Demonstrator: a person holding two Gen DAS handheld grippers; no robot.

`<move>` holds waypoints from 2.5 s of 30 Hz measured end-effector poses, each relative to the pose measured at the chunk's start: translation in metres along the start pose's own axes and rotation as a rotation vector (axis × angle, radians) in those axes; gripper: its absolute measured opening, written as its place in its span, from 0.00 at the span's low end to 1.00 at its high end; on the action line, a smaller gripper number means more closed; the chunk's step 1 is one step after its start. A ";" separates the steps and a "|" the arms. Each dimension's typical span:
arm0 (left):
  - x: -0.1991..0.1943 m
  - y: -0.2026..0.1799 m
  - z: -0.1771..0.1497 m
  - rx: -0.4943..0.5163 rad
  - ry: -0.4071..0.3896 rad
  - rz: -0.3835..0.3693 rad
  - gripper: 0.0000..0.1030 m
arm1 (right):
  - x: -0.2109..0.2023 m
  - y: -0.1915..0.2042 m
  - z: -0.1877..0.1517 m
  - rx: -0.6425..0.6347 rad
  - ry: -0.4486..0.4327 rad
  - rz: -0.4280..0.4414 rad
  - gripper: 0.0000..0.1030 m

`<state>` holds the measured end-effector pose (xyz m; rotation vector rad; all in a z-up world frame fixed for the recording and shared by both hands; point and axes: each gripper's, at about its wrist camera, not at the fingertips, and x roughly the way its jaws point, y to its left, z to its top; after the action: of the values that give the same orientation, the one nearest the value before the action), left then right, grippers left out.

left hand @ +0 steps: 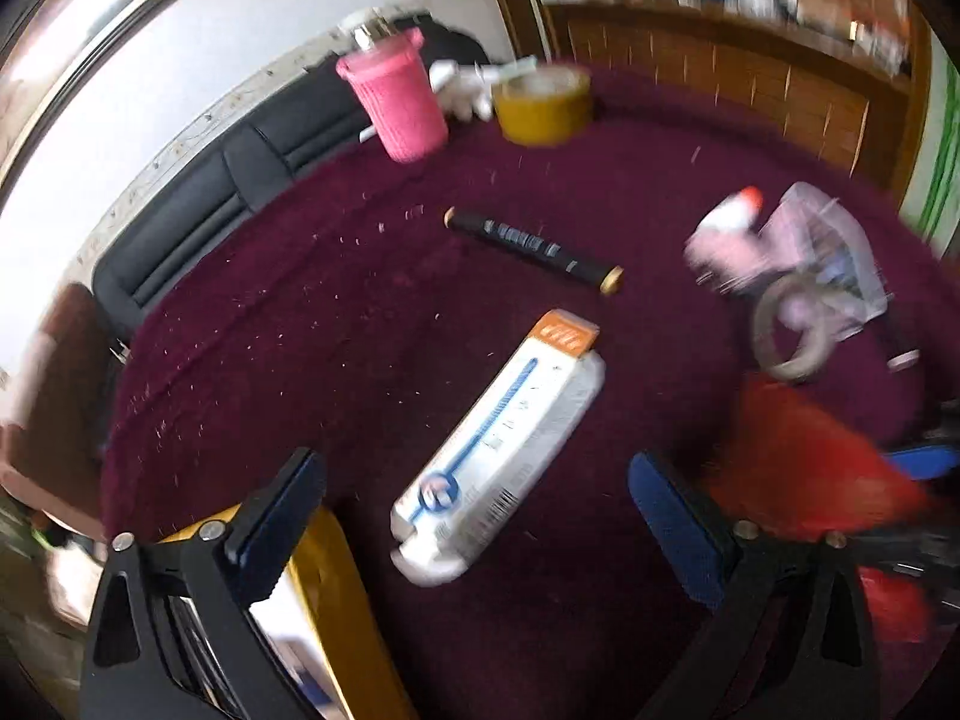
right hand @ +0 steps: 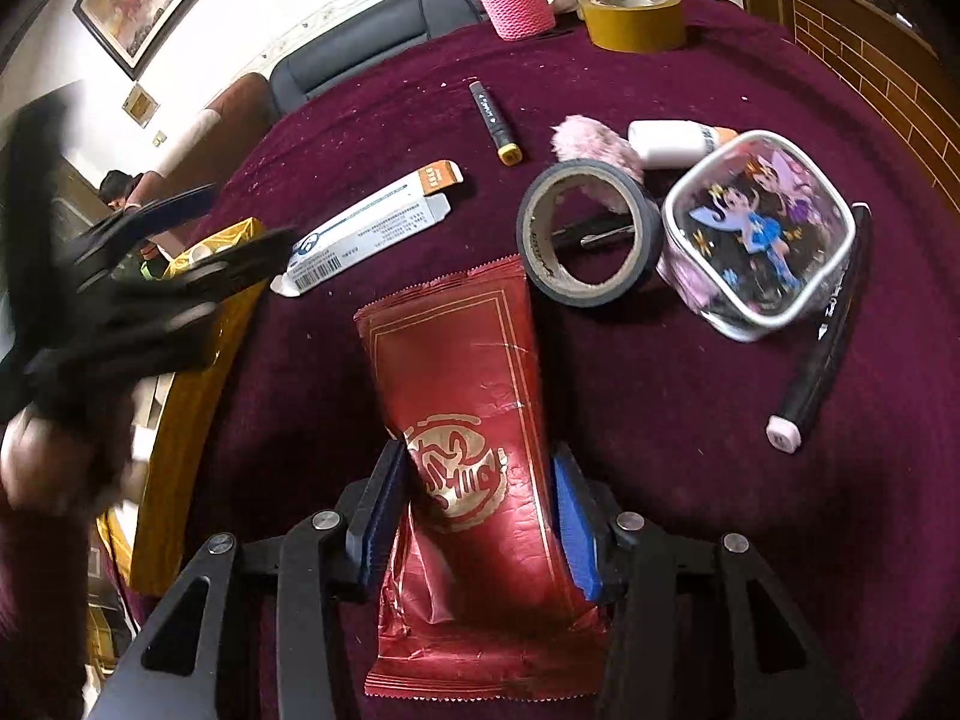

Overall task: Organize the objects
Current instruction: 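Move both grippers back toward the cluttered objects on the table, then grasp the white ointment box with the left gripper while the right gripper grasps the red snack packet, then carry both items over the tray and open both grippers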

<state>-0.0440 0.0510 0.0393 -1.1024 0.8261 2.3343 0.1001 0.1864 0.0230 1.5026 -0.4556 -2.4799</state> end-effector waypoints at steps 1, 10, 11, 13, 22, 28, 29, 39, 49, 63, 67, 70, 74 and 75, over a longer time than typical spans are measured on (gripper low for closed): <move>0.008 -0.002 0.001 0.021 0.018 0.014 0.96 | -0.001 -0.002 -0.001 0.005 0.000 0.005 0.50; 0.016 -0.017 -0.004 0.019 0.124 -0.087 0.00 | -0.002 -0.012 -0.002 0.040 -0.001 0.058 0.53; 0.014 -0.017 -0.007 0.003 0.137 -0.140 0.00 | -0.002 -0.012 -0.001 0.042 -0.001 0.059 0.53; 0.009 -0.021 -0.021 0.004 0.157 -0.171 0.00 | -0.002 -0.010 -0.002 0.042 -0.003 0.056 0.54; -0.004 -0.008 -0.006 0.077 -0.019 -0.115 0.85 | 0.005 -0.002 0.005 0.029 0.017 0.031 0.64; 0.039 -0.005 0.010 0.133 0.102 -0.160 0.88 | 0.007 -0.002 0.006 0.020 0.016 0.033 0.68; 0.045 0.000 0.012 0.085 0.141 -0.218 0.74 | 0.007 -0.001 0.006 0.015 0.016 0.031 0.68; 0.017 -0.012 -0.014 -0.016 0.167 -0.348 0.25 | 0.010 0.004 0.008 -0.009 0.022 0.023 0.75; 0.009 -0.023 -0.019 -0.109 0.092 -0.279 0.27 | 0.026 0.035 0.009 -0.129 -0.016 -0.165 0.71; -0.104 0.023 -0.087 -0.364 -0.106 -0.347 0.28 | -0.001 0.040 -0.013 -0.073 -0.049 -0.059 0.45; -0.140 0.047 -0.119 -0.426 -0.161 -0.321 0.28 | -0.016 0.057 -0.017 -0.084 -0.087 -0.003 0.43; -0.160 0.069 -0.149 -0.478 -0.181 -0.276 0.28 | -0.028 0.073 -0.017 -0.102 -0.129 0.038 0.43; -0.177 0.094 -0.189 -0.545 -0.189 -0.203 0.28 | -0.045 0.104 -0.018 -0.148 -0.184 0.093 0.42; -0.180 0.100 -0.201 -0.564 -0.188 -0.181 0.28 | -0.049 0.113 -0.019 -0.161 -0.199 0.106 0.42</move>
<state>0.1118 -0.1787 0.1138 -1.0823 -0.0147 2.5249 0.1416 0.0942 0.0967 1.1478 -0.3486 -2.5257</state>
